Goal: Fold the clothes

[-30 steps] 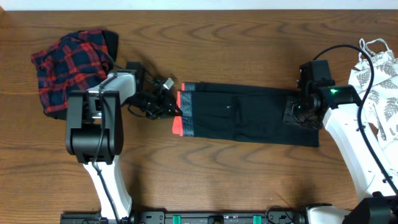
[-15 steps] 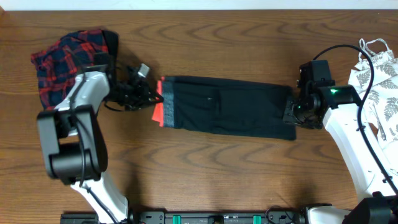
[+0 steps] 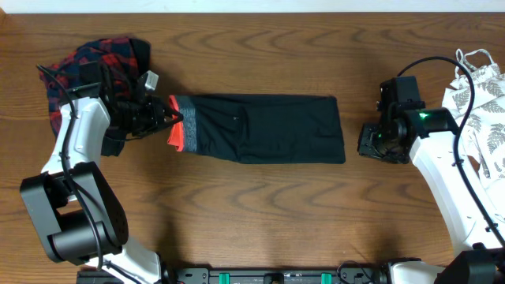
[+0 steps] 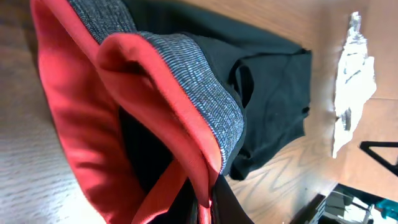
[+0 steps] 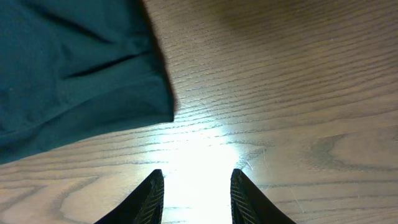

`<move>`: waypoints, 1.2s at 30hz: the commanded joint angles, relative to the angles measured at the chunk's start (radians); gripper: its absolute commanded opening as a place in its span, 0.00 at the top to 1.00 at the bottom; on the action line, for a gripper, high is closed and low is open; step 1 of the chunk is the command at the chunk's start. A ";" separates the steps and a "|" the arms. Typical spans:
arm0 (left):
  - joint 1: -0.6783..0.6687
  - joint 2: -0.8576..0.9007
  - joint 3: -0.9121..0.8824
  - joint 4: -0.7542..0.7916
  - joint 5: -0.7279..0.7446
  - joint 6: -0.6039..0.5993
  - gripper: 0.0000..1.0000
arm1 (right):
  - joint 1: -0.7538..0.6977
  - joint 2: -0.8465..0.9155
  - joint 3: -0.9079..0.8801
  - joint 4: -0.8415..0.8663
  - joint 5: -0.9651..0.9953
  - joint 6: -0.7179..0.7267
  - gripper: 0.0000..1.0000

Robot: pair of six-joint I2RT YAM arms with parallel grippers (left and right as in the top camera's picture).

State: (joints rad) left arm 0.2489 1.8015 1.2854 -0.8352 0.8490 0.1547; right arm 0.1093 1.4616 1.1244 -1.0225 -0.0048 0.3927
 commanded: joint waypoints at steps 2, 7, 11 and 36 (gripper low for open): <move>-0.010 -0.011 -0.007 -0.030 -0.054 0.006 0.94 | -0.005 0.003 -0.001 0.001 0.000 -0.012 0.66; -0.011 -0.011 -0.007 -0.104 -0.090 0.006 0.70 | -0.005 0.003 -0.001 0.002 -0.004 -0.012 0.66; -0.011 -0.011 -0.007 -0.137 -0.149 0.005 0.44 | 0.012 0.003 0.000 0.092 -0.227 -0.154 0.68; -0.010 0.055 -0.019 0.071 -0.424 -0.040 0.28 | 0.248 0.317 -0.001 0.478 -0.266 -0.192 0.99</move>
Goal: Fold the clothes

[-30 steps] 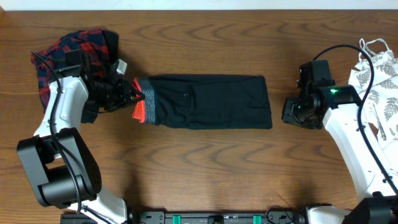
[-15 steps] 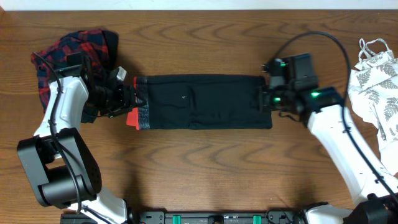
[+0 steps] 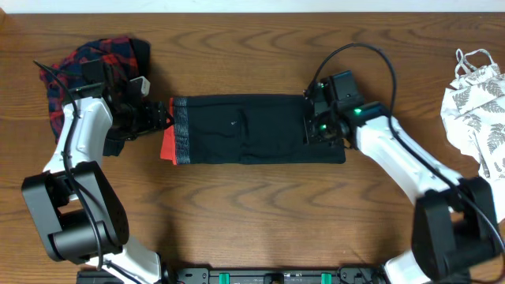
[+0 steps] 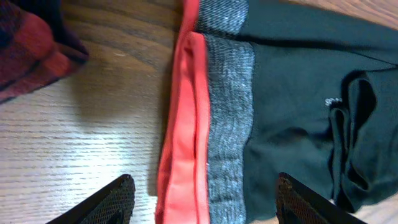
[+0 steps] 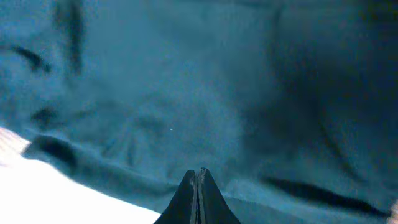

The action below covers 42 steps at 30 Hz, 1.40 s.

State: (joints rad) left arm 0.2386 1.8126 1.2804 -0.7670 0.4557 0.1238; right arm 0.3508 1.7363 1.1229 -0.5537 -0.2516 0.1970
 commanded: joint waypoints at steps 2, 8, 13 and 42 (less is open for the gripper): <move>0.000 0.078 -0.014 0.003 -0.031 -0.009 0.28 | 0.008 0.070 0.001 0.021 -0.019 0.004 0.99; 0.000 0.161 -0.014 0.039 0.050 -0.008 0.27 | 0.010 0.095 0.001 0.031 -0.018 0.004 0.98; 0.000 0.225 -0.014 0.055 0.154 -0.009 0.27 | 0.010 0.095 0.001 0.030 -0.019 0.010 0.98; -0.024 0.377 -0.008 -0.055 0.278 0.037 0.94 | 0.010 0.095 0.001 -0.007 -0.019 0.012 0.98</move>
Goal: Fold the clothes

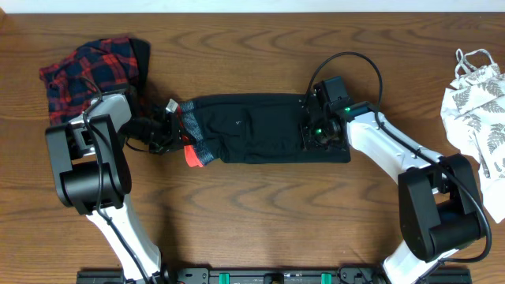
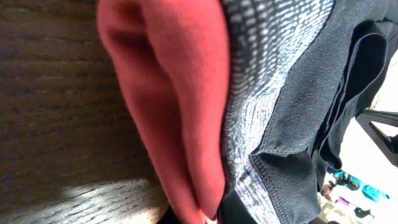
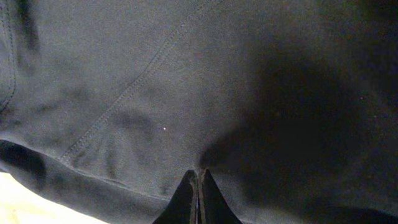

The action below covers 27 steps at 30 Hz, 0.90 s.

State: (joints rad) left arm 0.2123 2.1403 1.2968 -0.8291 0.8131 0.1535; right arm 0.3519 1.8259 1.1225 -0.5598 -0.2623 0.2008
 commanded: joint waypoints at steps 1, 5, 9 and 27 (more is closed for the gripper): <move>0.006 0.050 -0.021 0.003 -0.079 0.007 0.94 | 0.009 0.005 0.001 -0.001 -0.008 0.008 0.98; 0.027 0.035 -0.006 -0.009 0.005 0.011 0.94 | 0.009 0.005 0.001 -0.005 -0.008 0.008 0.97; 0.051 -0.016 -0.004 -0.009 0.023 0.011 0.94 | 0.008 0.005 0.002 -0.008 -0.006 0.008 0.95; 0.101 -0.346 -0.004 -0.016 -0.085 -0.021 0.94 | -0.013 -0.051 0.003 -0.020 0.121 0.032 0.91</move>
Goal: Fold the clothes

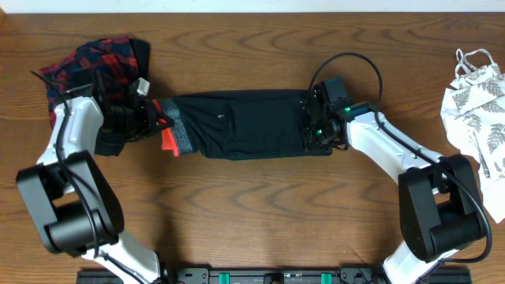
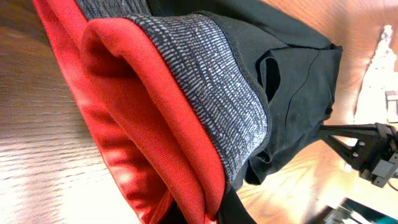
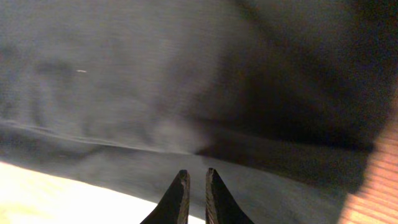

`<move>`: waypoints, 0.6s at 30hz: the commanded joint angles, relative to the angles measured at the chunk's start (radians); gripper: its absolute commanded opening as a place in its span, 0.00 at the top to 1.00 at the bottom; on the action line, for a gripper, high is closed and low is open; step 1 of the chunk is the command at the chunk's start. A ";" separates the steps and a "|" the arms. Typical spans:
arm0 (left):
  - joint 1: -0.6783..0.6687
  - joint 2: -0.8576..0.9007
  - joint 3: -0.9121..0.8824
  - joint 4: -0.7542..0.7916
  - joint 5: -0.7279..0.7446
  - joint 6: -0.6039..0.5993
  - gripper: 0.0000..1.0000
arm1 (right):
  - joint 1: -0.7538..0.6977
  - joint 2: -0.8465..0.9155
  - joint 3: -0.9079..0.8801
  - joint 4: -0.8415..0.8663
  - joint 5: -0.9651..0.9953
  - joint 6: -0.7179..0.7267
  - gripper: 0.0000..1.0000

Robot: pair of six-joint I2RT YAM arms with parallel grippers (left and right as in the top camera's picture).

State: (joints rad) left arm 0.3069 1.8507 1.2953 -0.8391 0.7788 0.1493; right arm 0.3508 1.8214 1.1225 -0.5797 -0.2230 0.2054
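Note:
A black folded garment point(image 1: 245, 126) lies lengthwise across the middle of the table. Its grey waistband point(image 2: 205, 81) with a red lining point(image 1: 168, 143) is at the left end. My left gripper point(image 1: 155, 122) is at that end and is shut on the red-lined waistband point(image 2: 214, 211). My right gripper point(image 1: 313, 132) sits on the garment's right end. In the right wrist view its fingertips point(image 3: 196, 186) hang just over the black cloth point(image 3: 155, 74), a narrow gap between them and nothing in it.
A red and navy plaid garment point(image 1: 87, 63) is bunched at the back left, right behind my left arm. A white leaf-print garment point(image 1: 477, 102) lies at the right edge. Bare wooden table point(image 1: 252, 213) stretches in front of the black garment.
My left gripper, still shut on the waistband, now sits further left and back, and the whole garment has shifted left with it. The right gripper's jaws, then shut, now stand slightly apart.
First my left gripper held the waistband while the right stood open on bare wood beside the garment's right end. Then the left was open off the waistband and the right shut on the right end. Then the left gripped the waistband again, and now the garment lies further left.

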 commanded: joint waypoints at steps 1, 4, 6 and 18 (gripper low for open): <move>0.006 -0.074 -0.002 -0.010 -0.070 -0.016 0.94 | -0.019 -0.067 0.003 0.000 0.105 0.030 0.91; 0.006 -0.107 -0.002 -0.017 -0.099 -0.016 0.94 | -0.045 -0.135 0.003 0.000 0.156 0.029 0.90; 0.006 -0.120 -0.002 -0.017 -0.099 -0.016 0.94 | -0.062 -0.173 0.003 0.000 0.159 0.030 0.90; 0.006 -0.123 -0.009 -0.035 -0.126 -0.020 0.94 | -0.060 -0.211 0.003 -0.026 0.077 -0.013 0.94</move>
State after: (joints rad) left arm 0.3077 1.7409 1.2953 -0.8711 0.6689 0.1310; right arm 0.2764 1.6112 1.1229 -0.6151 -0.0891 0.2222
